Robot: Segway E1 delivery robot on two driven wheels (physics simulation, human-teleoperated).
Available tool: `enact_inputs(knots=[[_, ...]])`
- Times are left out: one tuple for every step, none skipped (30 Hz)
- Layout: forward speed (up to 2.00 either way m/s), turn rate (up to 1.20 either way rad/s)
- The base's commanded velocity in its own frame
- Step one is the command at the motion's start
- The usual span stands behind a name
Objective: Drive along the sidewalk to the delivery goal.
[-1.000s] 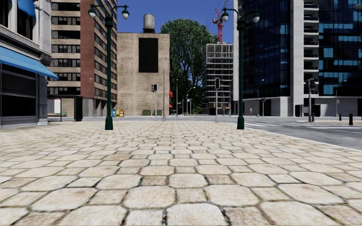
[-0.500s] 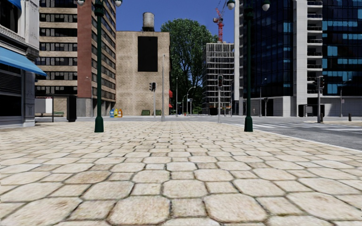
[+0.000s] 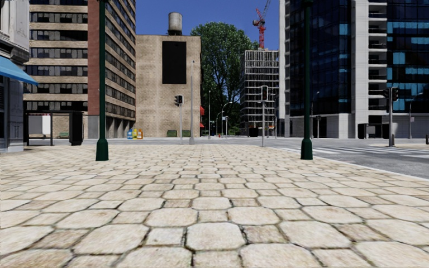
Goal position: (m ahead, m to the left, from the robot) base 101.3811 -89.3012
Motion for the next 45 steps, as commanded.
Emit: enact_inputs(knots=[[2.00,0.00],[2.00,0.00],[2.00,0.00],[2.00,0.00],[2.00,0.00],[2.00,0.00],[2.00,0.00],[2.00,0.00],[2.00,0.00],[2.00,0.00],[2.00,0.00],[2.00,0.00],[2.00,0.00],[2.00,0.00],[2.00,0.00],[2.00,0.00],[2.00,0.00],[2.00,0.00],[2.00,0.00],[2.00,0.00],[2.00,0.00],[2.00,0.00],[2.00,0.00],[2.00,0.00],[2.00,0.00],[2.00,0.00],[2.00,0.00],[2.00,0.00],[2.00,0.00],[2.00,0.00],[2.00,0.00],[2.00,0.00],[2.00,0.00],[2.00,0.00],[2.00,0.00],[2.00,0.00],[2.00,0.00],[2.00,0.00],[2.00,0.00],[2.00,0.00],[2.00,0.00],[2.00,0.00],[2.00,0.00],[2.00,0.00],[2.00,0.00]])
